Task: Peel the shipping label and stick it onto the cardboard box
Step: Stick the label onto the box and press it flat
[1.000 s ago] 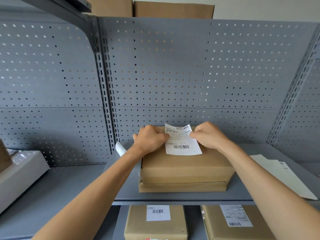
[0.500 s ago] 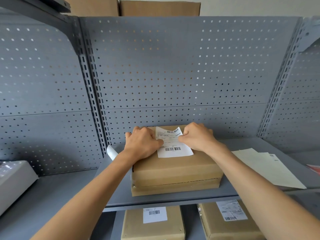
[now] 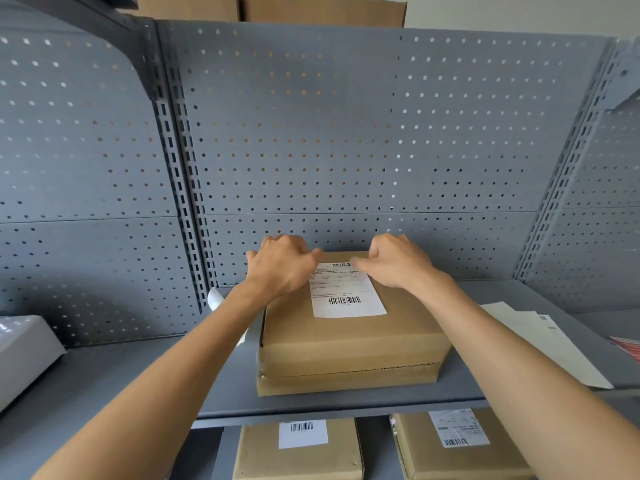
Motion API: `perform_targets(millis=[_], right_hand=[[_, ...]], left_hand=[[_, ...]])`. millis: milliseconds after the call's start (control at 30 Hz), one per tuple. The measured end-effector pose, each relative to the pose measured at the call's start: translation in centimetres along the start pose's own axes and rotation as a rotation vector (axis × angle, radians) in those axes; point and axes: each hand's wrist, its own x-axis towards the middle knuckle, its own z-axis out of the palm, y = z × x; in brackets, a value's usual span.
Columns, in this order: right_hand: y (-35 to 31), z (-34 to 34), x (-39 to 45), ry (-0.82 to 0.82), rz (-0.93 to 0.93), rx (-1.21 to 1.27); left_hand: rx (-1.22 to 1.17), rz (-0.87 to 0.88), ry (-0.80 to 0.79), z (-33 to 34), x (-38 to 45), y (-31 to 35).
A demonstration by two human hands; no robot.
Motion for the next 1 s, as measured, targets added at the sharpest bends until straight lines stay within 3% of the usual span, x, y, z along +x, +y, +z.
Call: perform_targets(millis=[367,1000], right_hand=[[-2.5,4.2,2.6,0.021,0.131,-0.179],[1.0,3.5,2.3,-0.024,0.023,-0.082]], left_hand=[[0.34,-0.119,-0.079,4.6,4.0,0.2],[0.208,-0.039,-0.084,3.5,3.8,-1.3]])
